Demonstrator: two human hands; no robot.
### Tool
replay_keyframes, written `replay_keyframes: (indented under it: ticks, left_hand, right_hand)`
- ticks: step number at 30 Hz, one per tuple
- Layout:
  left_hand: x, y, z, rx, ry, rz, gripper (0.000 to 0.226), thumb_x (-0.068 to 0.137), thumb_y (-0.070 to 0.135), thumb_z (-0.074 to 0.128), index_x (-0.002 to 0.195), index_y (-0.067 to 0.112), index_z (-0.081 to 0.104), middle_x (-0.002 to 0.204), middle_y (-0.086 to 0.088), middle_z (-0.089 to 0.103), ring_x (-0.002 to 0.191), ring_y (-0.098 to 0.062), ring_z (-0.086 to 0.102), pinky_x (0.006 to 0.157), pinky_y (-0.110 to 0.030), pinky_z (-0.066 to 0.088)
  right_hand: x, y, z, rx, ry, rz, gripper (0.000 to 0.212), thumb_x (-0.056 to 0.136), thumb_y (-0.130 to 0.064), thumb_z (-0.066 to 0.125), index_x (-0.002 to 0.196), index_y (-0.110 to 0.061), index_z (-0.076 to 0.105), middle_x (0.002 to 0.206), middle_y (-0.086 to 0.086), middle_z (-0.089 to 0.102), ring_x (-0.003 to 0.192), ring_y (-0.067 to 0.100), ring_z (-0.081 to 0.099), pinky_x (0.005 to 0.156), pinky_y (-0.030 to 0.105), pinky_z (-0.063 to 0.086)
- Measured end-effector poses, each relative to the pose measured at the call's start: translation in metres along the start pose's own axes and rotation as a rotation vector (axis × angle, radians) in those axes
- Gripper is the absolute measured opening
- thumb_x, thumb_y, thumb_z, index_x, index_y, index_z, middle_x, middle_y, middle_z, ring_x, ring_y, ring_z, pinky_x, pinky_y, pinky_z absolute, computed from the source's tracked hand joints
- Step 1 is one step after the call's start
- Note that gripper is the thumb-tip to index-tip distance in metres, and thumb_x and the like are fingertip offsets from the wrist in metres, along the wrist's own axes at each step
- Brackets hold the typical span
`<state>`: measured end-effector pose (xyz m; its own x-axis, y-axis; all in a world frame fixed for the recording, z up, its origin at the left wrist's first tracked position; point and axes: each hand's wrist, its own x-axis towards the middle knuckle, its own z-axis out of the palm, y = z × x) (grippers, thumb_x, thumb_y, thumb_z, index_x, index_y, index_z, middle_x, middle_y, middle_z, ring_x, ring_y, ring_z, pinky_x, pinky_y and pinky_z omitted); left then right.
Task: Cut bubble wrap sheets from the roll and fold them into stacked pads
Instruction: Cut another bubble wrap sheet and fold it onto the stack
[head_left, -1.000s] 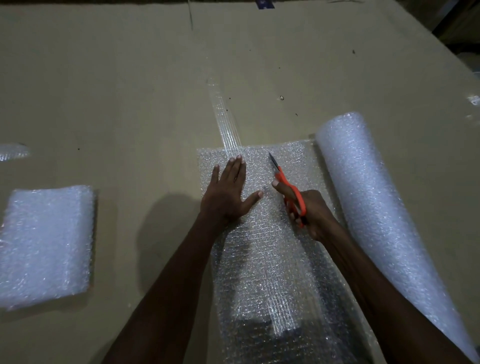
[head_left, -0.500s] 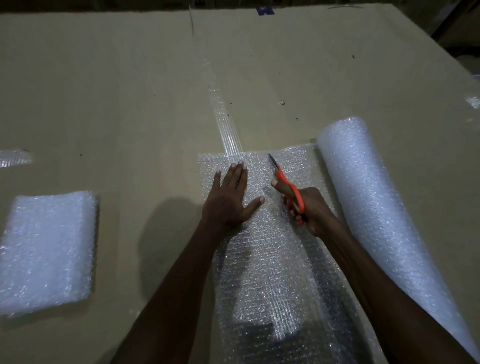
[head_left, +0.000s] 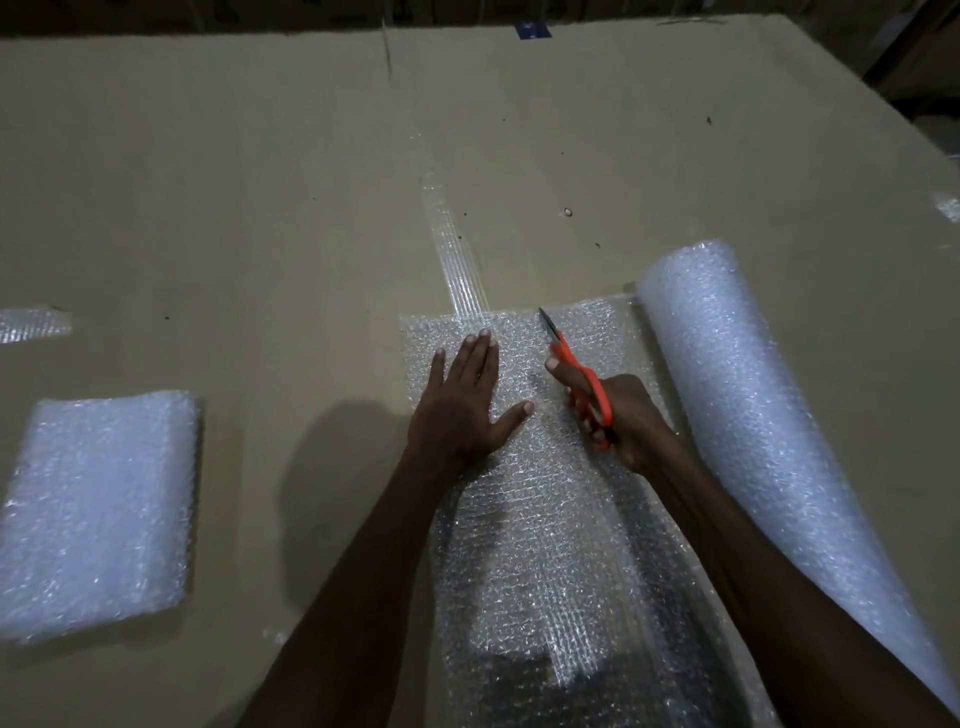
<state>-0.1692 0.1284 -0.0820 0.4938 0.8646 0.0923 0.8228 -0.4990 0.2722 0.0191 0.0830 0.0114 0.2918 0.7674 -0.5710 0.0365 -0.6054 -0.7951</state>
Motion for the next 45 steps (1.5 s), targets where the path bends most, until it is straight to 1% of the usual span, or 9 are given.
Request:
replay_keyframes:
  ticks: [11,20,27,30,33,36,39,42,45]
  left_hand:
    - [0.0,0.0,0.001,-0.009,0.012,0.0,0.09,0.097,0.071,0.025,0.158,0.005,0.018,0.167,-0.009,0.01,0.154,-0.021,0.006,0.124,-0.051,0.005]
    - [0.001,-0.001,0.0,0.011,-0.031,-0.01,0.093,0.095,0.073,0.018,0.158,0.006,0.016,0.167,-0.009,0.008,0.154,-0.021,0.005,0.124,-0.051,0.005]
    - [-0.004,-0.001,-0.007,-0.001,-0.077,-0.005,0.091,0.096,0.072,0.023,0.159,0.007,0.013,0.167,-0.008,0.003,0.154,-0.02,-0.001,0.124,-0.05,0.0]
    - [-0.016,-0.004,-0.016,0.006,-0.147,-0.026,0.089,0.097,0.072,0.019,0.16,0.011,0.003,0.167,-0.004,-0.006,0.154,-0.016,-0.009,0.124,-0.047,-0.007]
    - [-0.035,-0.012,-0.027,0.033,-0.164,-0.031,0.094,0.093,0.076,0.009,0.16,0.01,0.004,0.168,-0.006,-0.004,0.154,-0.018,-0.006,0.124,-0.048,-0.004]
    - [-0.055,-0.014,-0.04,0.041,-0.12,-0.049,0.096,0.091,0.075,0.003,0.159,0.009,0.01,0.167,-0.007,0.002,0.154,-0.02,-0.001,0.124,-0.049,0.0]
    - [-0.078,-0.004,-0.048,-0.023,-0.09,-0.07,0.092,0.093,0.074,0.005,0.16,0.01,0.01,0.168,-0.004,0.002,0.154,-0.016,-0.002,0.124,-0.047,0.0]
    - [-0.109,0.016,-0.043,-0.081,-0.062,-0.051,0.086,0.097,0.07,0.011,0.16,0.011,0.012,0.168,-0.003,0.005,0.154,-0.016,0.0,0.125,-0.046,0.0]
    - [-0.14,0.037,-0.033,-0.096,-0.034,-0.041,0.088,0.096,0.069,0.01,0.158,0.008,0.023,0.166,-0.007,0.016,0.154,-0.021,0.01,0.123,-0.047,0.004]
  right_hand:
    - [0.01,-0.001,0.002,0.032,-0.016,-0.022,0.052,0.072,-0.055,0.087,0.064,-0.009,0.065,0.052,0.006,0.055,0.039,0.015,0.042,0.038,0.021,0.032]
    - [0.014,-0.008,0.005,0.013,0.011,-0.01,0.049,0.073,-0.048,0.088,0.063,-0.007,0.064,0.053,0.009,0.054,0.034,0.012,0.041,0.035,0.018,0.031]
    - [-0.018,0.0,-0.014,-0.051,0.01,-0.128,0.06,0.072,-0.042,0.091,0.079,0.014,0.069,0.06,0.019,0.059,0.042,0.02,0.046,0.038,0.021,0.033]
    - [-0.038,0.013,-0.026,-0.078,0.02,-0.151,0.045,0.07,-0.039,0.093,0.078,-0.001,0.07,0.061,0.016,0.065,0.052,0.023,0.053,0.044,0.023,0.04]
    - [-0.057,0.031,-0.035,-0.065,0.02,-0.147,0.045,0.069,-0.031,0.095,0.087,0.001,0.068,0.064,0.014,0.07,0.054,0.025,0.058,0.059,0.038,0.051]
    - [-0.076,0.046,-0.041,-0.086,0.038,-0.158,0.045,0.068,-0.025,0.095,0.093,0.0,0.068,0.067,0.016,0.072,0.052,0.023,0.061,0.059,0.037,0.053]
    - [-0.081,0.062,-0.042,-0.322,0.189,-0.255,0.035,0.073,-0.032,0.092,0.095,-0.013,0.072,0.071,0.008,0.075,0.054,0.016,0.066,0.055,0.027,0.051]
    - [-0.082,0.081,-0.041,-0.579,0.373,-0.393,0.028,0.085,-0.035,0.08,0.1,-0.012,0.076,0.088,0.009,0.077,0.076,0.024,0.071,0.07,0.033,0.055]
    - [-0.087,0.098,-0.037,-0.8,0.387,-0.515,0.027,0.095,-0.034,0.067,0.095,-0.007,0.071,0.091,0.018,0.074,0.084,0.037,0.068,0.066,0.035,0.038]
